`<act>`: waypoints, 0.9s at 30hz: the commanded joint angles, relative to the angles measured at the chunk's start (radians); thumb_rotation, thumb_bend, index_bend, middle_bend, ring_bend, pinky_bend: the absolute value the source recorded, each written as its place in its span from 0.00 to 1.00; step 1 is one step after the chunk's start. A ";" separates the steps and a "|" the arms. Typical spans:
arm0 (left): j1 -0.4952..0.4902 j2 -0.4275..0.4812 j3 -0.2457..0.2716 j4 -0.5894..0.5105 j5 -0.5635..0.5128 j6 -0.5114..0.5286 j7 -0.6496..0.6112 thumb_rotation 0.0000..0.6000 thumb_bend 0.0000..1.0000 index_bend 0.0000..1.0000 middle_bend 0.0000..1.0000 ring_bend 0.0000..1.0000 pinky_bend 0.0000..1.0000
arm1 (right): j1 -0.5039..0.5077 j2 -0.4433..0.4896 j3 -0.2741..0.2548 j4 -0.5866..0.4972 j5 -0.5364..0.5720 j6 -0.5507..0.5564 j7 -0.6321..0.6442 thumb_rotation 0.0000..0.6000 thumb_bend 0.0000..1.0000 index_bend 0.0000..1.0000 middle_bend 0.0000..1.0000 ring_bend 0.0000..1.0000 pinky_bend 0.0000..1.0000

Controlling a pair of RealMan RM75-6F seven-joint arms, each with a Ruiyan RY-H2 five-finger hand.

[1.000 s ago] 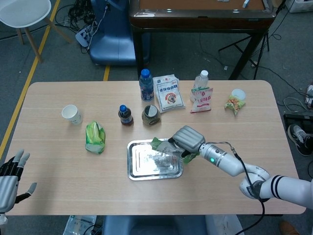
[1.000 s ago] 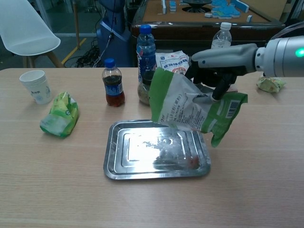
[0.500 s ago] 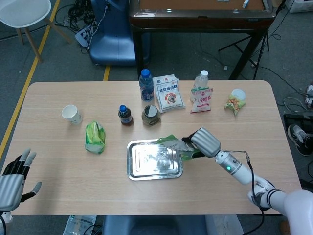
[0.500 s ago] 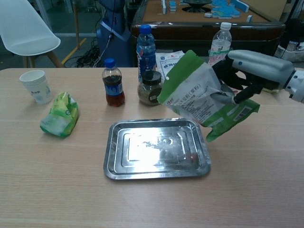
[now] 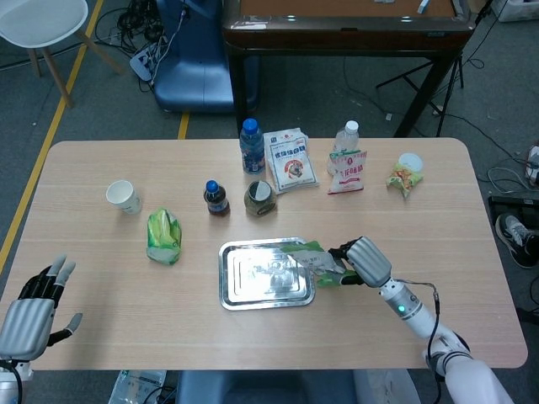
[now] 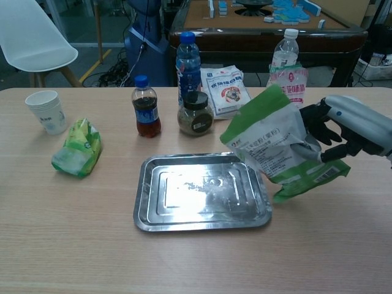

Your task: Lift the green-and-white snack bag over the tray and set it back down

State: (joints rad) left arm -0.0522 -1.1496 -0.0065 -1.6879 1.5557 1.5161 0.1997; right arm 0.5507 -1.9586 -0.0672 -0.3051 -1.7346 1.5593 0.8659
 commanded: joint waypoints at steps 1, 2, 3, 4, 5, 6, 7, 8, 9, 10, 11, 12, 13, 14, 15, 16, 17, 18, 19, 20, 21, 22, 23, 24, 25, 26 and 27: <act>-0.003 0.001 0.001 -0.007 -0.001 -0.005 0.010 1.00 0.26 0.05 0.00 0.08 0.11 | -0.014 -0.055 0.011 0.069 0.022 0.007 0.053 1.00 0.66 0.91 0.83 0.79 0.84; -0.004 0.002 0.001 -0.011 -0.001 -0.007 0.014 1.00 0.26 0.05 0.00 0.08 0.11 | -0.013 -0.065 0.012 0.084 0.025 -0.001 0.062 1.00 0.66 0.91 0.83 0.79 0.84; -0.004 0.002 0.001 -0.013 -0.001 -0.008 0.017 1.00 0.26 0.05 0.00 0.08 0.11 | -0.012 -0.072 0.015 0.093 0.029 -0.003 0.067 1.00 0.66 0.91 0.83 0.79 0.85; -0.004 0.003 0.002 -0.015 -0.001 -0.009 0.020 1.00 0.26 0.05 0.00 0.08 0.11 | -0.011 -0.078 0.016 0.101 0.032 -0.008 0.073 1.00 0.66 0.91 0.83 0.79 0.84; -0.005 0.003 0.003 -0.017 0.000 -0.011 0.023 1.00 0.26 0.05 0.00 0.08 0.11 | -0.010 -0.085 0.016 0.110 0.035 -0.016 0.079 1.00 0.66 0.91 0.83 0.79 0.84; -0.006 0.003 0.004 -0.018 0.000 -0.013 0.025 1.00 0.26 0.05 0.00 0.08 0.11 | -0.008 -0.090 0.016 0.118 0.036 -0.018 0.080 1.00 0.66 0.91 0.83 0.79 0.84; -0.006 0.004 0.005 -0.019 -0.001 -0.015 0.028 1.00 0.26 0.05 0.00 0.08 0.11 | -0.007 -0.094 0.014 0.126 0.035 -0.021 0.080 1.00 0.66 0.91 0.83 0.79 0.84; -0.006 0.004 0.007 -0.020 -0.002 -0.017 0.030 1.00 0.26 0.05 0.00 0.08 0.11 | -0.005 -0.099 0.012 0.135 0.035 -0.026 0.078 1.00 0.66 0.91 0.83 0.79 0.84; -0.006 0.004 0.007 -0.020 -0.003 -0.018 0.030 1.00 0.26 0.05 0.00 0.08 0.11 | -0.004 -0.102 0.011 0.141 0.035 -0.028 0.076 1.00 0.66 0.91 0.83 0.79 0.84; -0.006 0.004 0.008 -0.020 -0.004 -0.020 0.031 1.00 0.26 0.05 0.00 0.08 0.11 | -0.003 -0.104 0.008 0.147 0.034 -0.031 0.074 1.00 0.66 0.91 0.83 0.79 0.84; -0.006 0.003 0.009 -0.020 -0.005 -0.021 0.031 1.00 0.26 0.05 0.00 0.08 0.11 | -0.002 -0.106 0.004 0.154 0.032 -0.033 0.071 1.00 0.66 0.91 0.83 0.79 0.84; -0.006 0.002 0.010 -0.019 -0.006 -0.022 0.031 1.00 0.26 0.05 0.00 0.08 0.11 | -0.002 -0.108 0.002 0.158 0.030 -0.032 0.067 1.00 0.66 0.91 0.83 0.79 0.84; -0.005 0.001 0.011 -0.019 -0.007 -0.023 0.030 1.00 0.26 0.05 0.00 0.08 0.11 | -0.003 -0.108 -0.001 0.162 0.029 -0.030 0.065 1.00 0.66 0.91 0.83 0.79 0.84; -0.005 -0.001 0.012 -0.017 -0.007 -0.024 0.029 1.00 0.26 0.05 0.00 0.08 0.11 | -0.005 -0.109 -0.004 0.165 0.028 -0.027 0.063 1.00 0.66 0.91 0.83 0.79 0.84; -0.005 -0.002 0.012 -0.016 -0.008 -0.024 0.028 1.00 0.26 0.05 0.00 0.08 0.11 | -0.007 -0.109 -0.006 0.168 0.027 -0.022 0.062 1.00 0.66 0.91 0.83 0.79 0.84; -0.005 -0.002 0.013 -0.016 -0.008 -0.026 0.027 1.00 0.26 0.05 0.00 0.08 0.11 | -0.009 -0.109 -0.008 0.171 0.026 -0.020 0.059 1.00 0.66 0.91 0.83 0.79 0.84; -0.005 -0.003 0.014 -0.015 -0.009 -0.027 0.026 1.00 0.26 0.05 0.00 0.08 0.11 | -0.011 -0.109 -0.010 0.173 0.026 -0.017 0.058 1.00 0.66 0.91 0.83 0.79 0.84; -0.006 -0.005 0.015 -0.014 -0.009 -0.029 0.026 1.00 0.26 0.05 0.00 0.08 0.11 | -0.014 -0.108 -0.012 0.175 0.026 -0.014 0.056 1.00 0.66 0.91 0.83 0.79 0.84; -0.006 -0.006 0.015 -0.013 -0.009 -0.031 0.025 1.00 0.26 0.05 0.00 0.08 0.11 | -0.016 -0.108 -0.014 0.178 0.025 -0.012 0.053 1.00 0.66 0.91 0.83 0.79 0.84; -0.007 -0.007 0.016 -0.013 -0.009 -0.033 0.024 1.00 0.26 0.05 0.00 0.08 0.11 | -0.019 -0.107 -0.016 0.181 0.024 -0.011 0.049 1.00 0.66 0.91 0.83 0.79 0.84; -0.008 -0.008 0.017 -0.012 -0.008 -0.035 0.024 1.00 0.26 0.05 0.00 0.08 0.11 | -0.022 -0.106 -0.019 0.182 0.023 -0.010 0.047 1.00 0.66 0.91 0.83 0.79 0.84; -0.009 -0.009 0.018 -0.012 -0.007 -0.037 0.024 1.00 0.26 0.05 0.00 0.08 0.11 | -0.025 -0.105 -0.021 0.184 0.022 -0.009 0.045 1.00 0.66 0.91 0.83 0.79 0.84; -0.010 -0.010 0.019 -0.013 -0.006 -0.039 0.024 1.00 0.26 0.05 0.00 0.08 0.11 | -0.029 -0.104 -0.025 0.186 0.020 -0.007 0.041 1.00 0.66 0.91 0.83 0.79 0.84; -0.011 -0.010 0.020 -0.013 -0.005 -0.041 0.024 1.00 0.26 0.05 0.00 0.08 0.11 | -0.032 -0.103 -0.028 0.188 0.018 -0.004 0.037 1.00 0.66 0.91 0.83 0.79 0.84; -0.011 -0.010 0.021 -0.013 -0.005 -0.042 0.025 1.00 0.26 0.05 0.00 0.08 0.11 | -0.036 -0.102 -0.031 0.190 0.016 -0.001 0.033 1.00 0.66 0.91 0.83 0.79 0.84; -0.011 -0.011 0.021 -0.014 -0.005 -0.042 0.025 1.00 0.26 0.05 0.00 0.08 0.11 | -0.041 -0.102 -0.035 0.193 0.014 0.004 0.027 1.00 0.66 0.92 0.83 0.79 0.84; -0.011 -0.011 0.021 -0.014 -0.005 -0.043 0.025 1.00 0.26 0.05 0.00 0.08 0.11 | -0.045 -0.101 -0.038 0.194 0.012 0.008 0.023 1.00 0.66 0.92 0.83 0.79 0.84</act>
State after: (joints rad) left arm -0.0633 -1.1607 0.0149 -1.7020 1.5503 1.4736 0.2251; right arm 0.5089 -2.0606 -0.1023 -0.1129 -1.7207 1.5646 0.8917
